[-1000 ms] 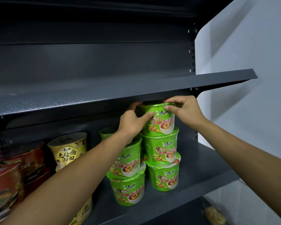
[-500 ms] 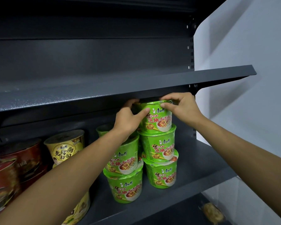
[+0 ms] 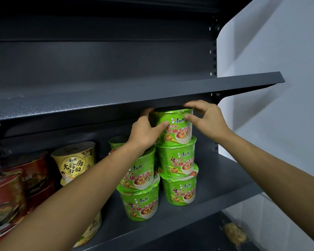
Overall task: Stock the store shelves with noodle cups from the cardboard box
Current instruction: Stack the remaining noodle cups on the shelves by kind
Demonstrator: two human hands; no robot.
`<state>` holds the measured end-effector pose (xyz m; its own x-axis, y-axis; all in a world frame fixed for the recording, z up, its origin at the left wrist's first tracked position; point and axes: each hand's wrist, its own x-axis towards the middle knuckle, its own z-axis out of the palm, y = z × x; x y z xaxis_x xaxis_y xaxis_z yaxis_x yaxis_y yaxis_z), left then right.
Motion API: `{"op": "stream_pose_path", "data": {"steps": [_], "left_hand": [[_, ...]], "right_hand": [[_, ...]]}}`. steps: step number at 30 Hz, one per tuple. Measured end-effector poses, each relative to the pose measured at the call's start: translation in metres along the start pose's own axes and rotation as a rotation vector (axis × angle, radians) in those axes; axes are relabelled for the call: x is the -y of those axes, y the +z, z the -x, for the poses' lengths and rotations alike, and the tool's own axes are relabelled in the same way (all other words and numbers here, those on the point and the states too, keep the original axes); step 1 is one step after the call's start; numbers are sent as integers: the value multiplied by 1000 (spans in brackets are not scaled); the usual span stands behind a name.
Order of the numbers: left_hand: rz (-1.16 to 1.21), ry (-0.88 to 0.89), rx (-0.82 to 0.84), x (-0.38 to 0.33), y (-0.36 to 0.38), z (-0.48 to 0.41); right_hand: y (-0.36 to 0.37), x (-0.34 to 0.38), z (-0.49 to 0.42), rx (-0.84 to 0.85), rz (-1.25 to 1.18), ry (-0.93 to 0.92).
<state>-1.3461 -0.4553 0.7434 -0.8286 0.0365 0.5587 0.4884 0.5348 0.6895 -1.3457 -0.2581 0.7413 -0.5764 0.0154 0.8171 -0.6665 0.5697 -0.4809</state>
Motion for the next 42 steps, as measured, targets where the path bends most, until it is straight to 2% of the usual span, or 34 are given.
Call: {"op": "stream_pose_path", "data": {"steps": [3,6,9,13,16,19,24,33,35,37,38,39,42], "left_hand": [[-189,24,61,8,-13,14],[-398,74,72,18,-31,38],[-354,81,-37,30,-41,73],[-166,-36,-227,51,-26,127],[-89,-156,-308,74,-3,152],[-13,-291,-240,105,16,160],[65,-462,-134,141,28,159],[56,-416,-146,156,36,156],[45,-395,-156,161,35,156],[43,-363,-167,162,34,156],[42,-355,-169,162,33,157],[43,-353,-165,162,33,157],[59,-372,-106,160,30,157]], "right_hand": [[-1,-14,22,-26,-42,76],[8,-37,55,109,-96,321],[23,-56,96,265,-182,569],[51,-67,143,391,-289,726],[71,-72,160,354,-268,733],[81,-74,165,239,-233,749],[89,-79,171,199,-210,705],[88,-72,174,174,-175,636],[90,-57,180,51,-56,602],[95,-30,189,-184,-5,462],[100,-12,191,-233,-35,381],[105,5,190,-207,-81,323],[134,34,178,36,-168,293]]}}
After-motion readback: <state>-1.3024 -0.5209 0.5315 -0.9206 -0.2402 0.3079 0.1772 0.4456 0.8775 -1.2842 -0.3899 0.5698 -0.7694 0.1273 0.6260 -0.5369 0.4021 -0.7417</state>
